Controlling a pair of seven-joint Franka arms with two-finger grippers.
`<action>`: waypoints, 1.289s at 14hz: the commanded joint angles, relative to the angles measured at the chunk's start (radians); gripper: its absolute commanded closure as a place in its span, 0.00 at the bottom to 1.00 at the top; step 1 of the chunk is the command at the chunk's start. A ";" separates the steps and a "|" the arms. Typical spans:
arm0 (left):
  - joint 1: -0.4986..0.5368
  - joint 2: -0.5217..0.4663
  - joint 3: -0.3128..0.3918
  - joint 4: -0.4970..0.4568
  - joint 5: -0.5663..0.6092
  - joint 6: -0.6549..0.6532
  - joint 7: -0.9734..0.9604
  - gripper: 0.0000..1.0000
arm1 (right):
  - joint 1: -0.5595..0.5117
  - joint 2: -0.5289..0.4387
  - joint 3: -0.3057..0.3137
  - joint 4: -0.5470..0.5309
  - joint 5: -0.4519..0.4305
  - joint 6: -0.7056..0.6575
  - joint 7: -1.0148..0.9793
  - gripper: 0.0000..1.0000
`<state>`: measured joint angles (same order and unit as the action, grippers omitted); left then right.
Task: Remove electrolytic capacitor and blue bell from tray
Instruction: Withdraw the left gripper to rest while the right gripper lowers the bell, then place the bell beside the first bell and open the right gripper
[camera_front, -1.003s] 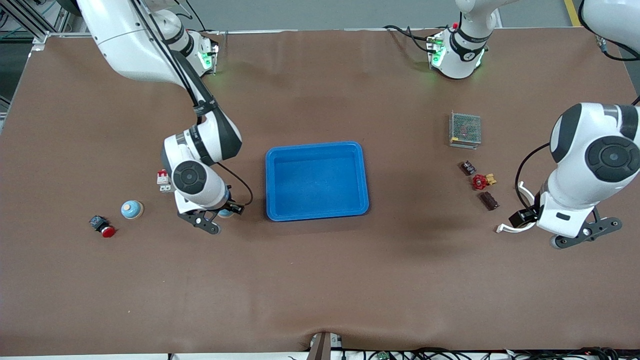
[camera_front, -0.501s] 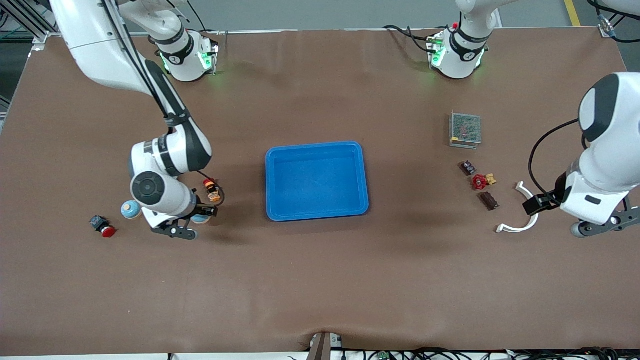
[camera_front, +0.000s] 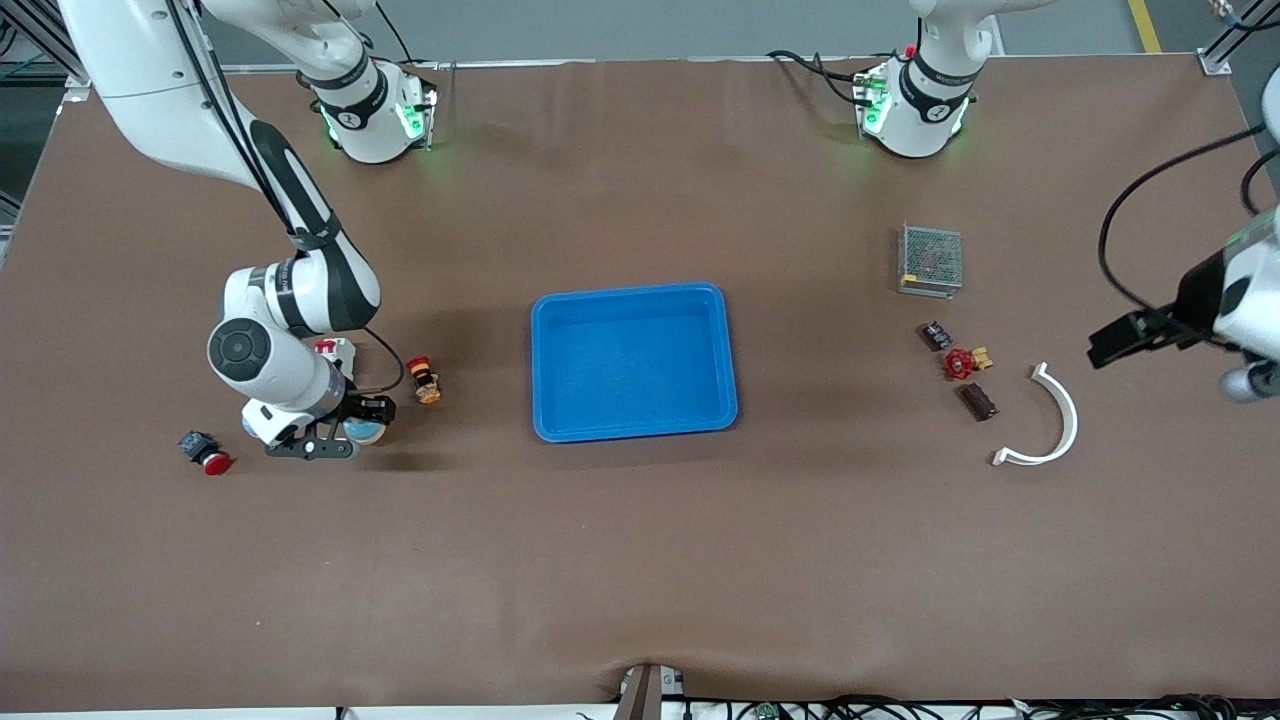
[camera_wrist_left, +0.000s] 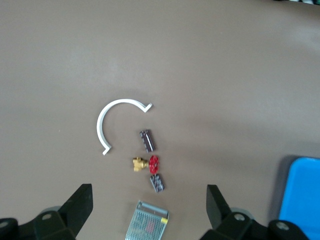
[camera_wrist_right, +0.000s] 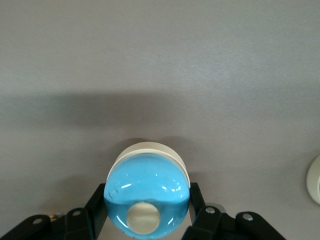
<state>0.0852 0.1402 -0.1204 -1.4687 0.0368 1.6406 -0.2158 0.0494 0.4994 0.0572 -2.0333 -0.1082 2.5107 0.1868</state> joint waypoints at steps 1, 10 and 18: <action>-0.042 -0.073 0.067 -0.022 -0.034 -0.056 0.122 0.00 | -0.034 -0.042 0.016 -0.061 -0.050 0.034 -0.010 1.00; -0.039 -0.182 0.087 -0.091 -0.037 -0.139 0.157 0.00 | -0.060 -0.041 0.016 -0.076 -0.088 0.048 -0.015 1.00; -0.041 -0.174 0.085 -0.090 -0.037 -0.145 0.201 0.00 | -0.071 -0.032 0.016 -0.087 -0.094 0.094 -0.015 1.00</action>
<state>0.0505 -0.0208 -0.0452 -1.5491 0.0181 1.5047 -0.0361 0.0038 0.4948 0.0574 -2.0830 -0.1767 2.5779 0.1717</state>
